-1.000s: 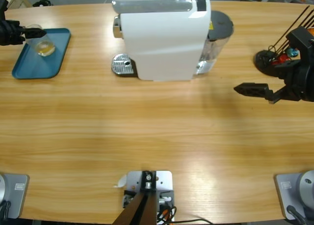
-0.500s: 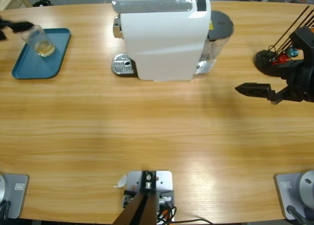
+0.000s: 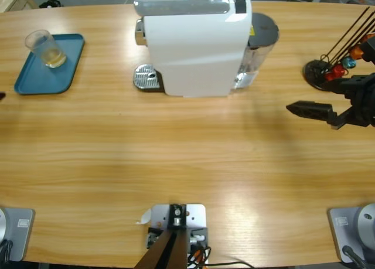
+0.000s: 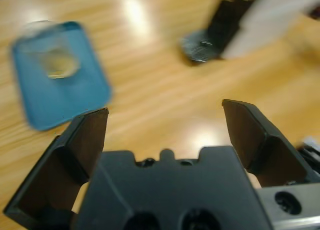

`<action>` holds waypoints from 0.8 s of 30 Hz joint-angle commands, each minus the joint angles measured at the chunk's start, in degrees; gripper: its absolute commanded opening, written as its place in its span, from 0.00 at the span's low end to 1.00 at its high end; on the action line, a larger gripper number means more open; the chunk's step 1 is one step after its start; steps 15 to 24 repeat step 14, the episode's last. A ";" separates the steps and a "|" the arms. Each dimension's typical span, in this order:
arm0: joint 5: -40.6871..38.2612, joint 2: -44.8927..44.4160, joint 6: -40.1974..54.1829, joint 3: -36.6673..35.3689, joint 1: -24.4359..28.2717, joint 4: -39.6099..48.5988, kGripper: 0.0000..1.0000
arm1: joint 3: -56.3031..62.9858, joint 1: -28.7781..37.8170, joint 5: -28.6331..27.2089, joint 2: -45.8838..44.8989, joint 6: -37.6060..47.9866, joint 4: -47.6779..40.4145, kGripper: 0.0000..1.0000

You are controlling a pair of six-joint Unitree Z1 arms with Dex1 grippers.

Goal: Pour coffee

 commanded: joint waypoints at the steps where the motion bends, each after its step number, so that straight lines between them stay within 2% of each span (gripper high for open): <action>1: -10.44 -2.28 -3.05 1.12 -8.07 3.43 0.99 | 2.64 1.57 0.53 -1.52 1.09 -1.04 1.00; 4: -10.34 -4.89 -4.44 4.00 -8.31 -0.71 0.99 | 2.92 1.91 0.22 -2.19 1.35 -1.11 1.00; 24: -10.62 -5.26 -4.47 4.33 -9.00 -1.29 0.99 | 3.92 2.03 -0.66 -3.56 2.76 -1.64 1.00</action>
